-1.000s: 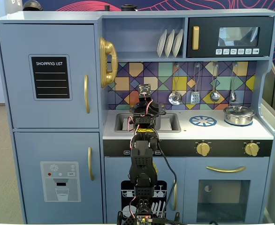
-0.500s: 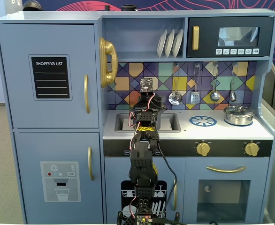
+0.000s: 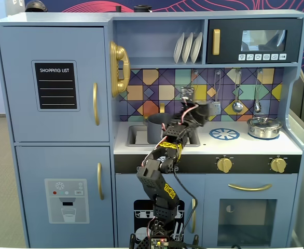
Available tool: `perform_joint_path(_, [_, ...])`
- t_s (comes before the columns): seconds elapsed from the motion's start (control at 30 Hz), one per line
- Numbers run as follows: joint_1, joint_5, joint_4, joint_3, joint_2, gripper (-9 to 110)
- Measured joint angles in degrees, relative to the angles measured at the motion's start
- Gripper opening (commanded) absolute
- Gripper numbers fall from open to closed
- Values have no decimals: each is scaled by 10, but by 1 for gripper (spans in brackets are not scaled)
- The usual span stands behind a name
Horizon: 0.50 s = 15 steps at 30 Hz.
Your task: Take off the lid from the gray recipient and place it on the counter
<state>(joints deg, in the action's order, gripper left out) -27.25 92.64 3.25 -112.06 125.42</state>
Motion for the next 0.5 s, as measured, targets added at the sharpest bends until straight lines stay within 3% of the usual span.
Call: perform_joint_path(0.5, [-65,-21,154,-99,-113,0])
